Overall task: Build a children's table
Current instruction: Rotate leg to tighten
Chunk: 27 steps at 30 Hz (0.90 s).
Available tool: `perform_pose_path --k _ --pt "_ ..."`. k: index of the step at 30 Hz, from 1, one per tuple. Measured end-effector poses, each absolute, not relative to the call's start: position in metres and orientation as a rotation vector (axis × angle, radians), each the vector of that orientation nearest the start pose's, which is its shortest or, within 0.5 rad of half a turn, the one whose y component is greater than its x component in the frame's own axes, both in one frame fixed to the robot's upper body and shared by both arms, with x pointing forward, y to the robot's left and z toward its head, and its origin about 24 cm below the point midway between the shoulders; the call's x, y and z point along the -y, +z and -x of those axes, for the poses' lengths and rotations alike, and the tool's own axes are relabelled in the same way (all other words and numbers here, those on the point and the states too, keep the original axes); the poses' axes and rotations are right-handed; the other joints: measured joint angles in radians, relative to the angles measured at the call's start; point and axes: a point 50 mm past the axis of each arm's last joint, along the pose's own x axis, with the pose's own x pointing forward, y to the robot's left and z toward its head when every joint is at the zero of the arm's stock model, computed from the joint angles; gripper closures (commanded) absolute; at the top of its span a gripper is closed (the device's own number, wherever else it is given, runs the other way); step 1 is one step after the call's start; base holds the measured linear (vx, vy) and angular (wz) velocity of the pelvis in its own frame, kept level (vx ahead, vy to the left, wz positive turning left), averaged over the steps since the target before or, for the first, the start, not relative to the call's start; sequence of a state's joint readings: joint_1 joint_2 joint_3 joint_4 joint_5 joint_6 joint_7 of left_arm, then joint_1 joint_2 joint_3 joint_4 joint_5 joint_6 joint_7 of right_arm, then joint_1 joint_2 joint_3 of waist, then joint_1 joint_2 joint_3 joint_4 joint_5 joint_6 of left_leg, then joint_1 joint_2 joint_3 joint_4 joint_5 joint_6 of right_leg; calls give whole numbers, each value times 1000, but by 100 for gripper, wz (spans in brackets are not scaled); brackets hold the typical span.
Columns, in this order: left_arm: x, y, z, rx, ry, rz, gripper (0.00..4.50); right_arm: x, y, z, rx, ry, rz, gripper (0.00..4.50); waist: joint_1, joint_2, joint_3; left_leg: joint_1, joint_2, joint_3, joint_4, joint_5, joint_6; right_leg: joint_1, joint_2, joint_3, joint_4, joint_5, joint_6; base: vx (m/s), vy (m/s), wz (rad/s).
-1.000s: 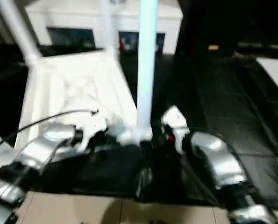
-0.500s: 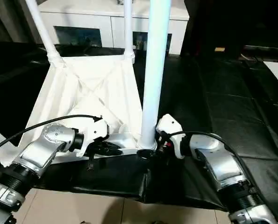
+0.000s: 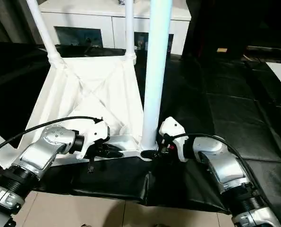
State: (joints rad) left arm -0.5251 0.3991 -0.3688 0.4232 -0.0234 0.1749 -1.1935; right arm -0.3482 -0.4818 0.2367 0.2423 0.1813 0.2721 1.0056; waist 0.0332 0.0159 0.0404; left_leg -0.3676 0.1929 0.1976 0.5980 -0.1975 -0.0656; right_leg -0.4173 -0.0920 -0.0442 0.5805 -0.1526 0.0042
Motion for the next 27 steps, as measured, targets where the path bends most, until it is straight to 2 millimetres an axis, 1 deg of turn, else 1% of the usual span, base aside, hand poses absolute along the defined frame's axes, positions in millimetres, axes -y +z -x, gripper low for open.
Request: perform_pose_path --k 4,8,9,11,13,15,18,20,23,26,27 --pt "-124 50 -302 -455 -1356 -407 450 152 45 -288 -382 1056 169 181 -9 -1 1 1 0 0 2 0 0 -1 0 0 4 0 0 0 0 0" --pt "-120 48 -306 -441 -1285 -399 450 143 40 -294 -360 930 98 182 -26 -1 1 2 0 0 3 0 -1 -1 0 1 5 0 0 0 0 0" --pt "-117 47 -308 -439 -1267 -392 450 142 39 -295 -355 889 85 183 -30 -1 1 2 0 0 3 0 -1 0 0 1 5 0 0 0 0 0" --pt "-111 47 -312 -434 -1228 -394 450 138 37 -298 -344 802 66 183 -33 -1 1 2 0 -1 3 0 -1 0 0 1 5 0 0 0 0 0" --pt "-106 47 -315 -432 -1195 -394 450 133 34 -301 -338 735 49 183 -34 -2 0 2 0 -1 3 0 -1 0 0 1 5 0 1 0 0 0" --pt "-99 45 -321 -428 -1144 -399 450 127 32 -307 -328 624 35 183 -36 -2 0 2 -1 -1 2 0 -1 1 0 1 5 -3 5 0 0 0" --pt "-80 43 -332 -426 -1020 -397 450 110 31 -325 -333 383 15 183 -47 -1 0 4 -2 -3 3 1 -2 1 0 1 3 -3 5 0 0 0" --pt "-66 43 -336 -420 -957 -393 450 105 31 -333 -343 265 -2 183 -51 0 -1 4 -2 -3 3 1 -2 3 0 1 -1 -3 5 0 0 0" --pt "-54 41 -338 -419 -902 -386 450 103 29 -339 -344 185 1 183 -53 1 -2 4 -4 -4 3 1 -2 6 -1 1 -5 -3 5 0 0 0" --pt "-52 40 -339 -418 -897 -385 450 103 29 -340 -333 176 15 183 -52 1 -3 4 -4 -4 3 1 -2 7 -1 1 -5 -3 5 0 0 0" --pt "-52 40 -339 -418 -897 -385 450 103 29 -339 -328 179 18 148 -52 1 -3 4 -4 -4 3 1 -2 7 -1 1 -5 -3 5 0 0 0"
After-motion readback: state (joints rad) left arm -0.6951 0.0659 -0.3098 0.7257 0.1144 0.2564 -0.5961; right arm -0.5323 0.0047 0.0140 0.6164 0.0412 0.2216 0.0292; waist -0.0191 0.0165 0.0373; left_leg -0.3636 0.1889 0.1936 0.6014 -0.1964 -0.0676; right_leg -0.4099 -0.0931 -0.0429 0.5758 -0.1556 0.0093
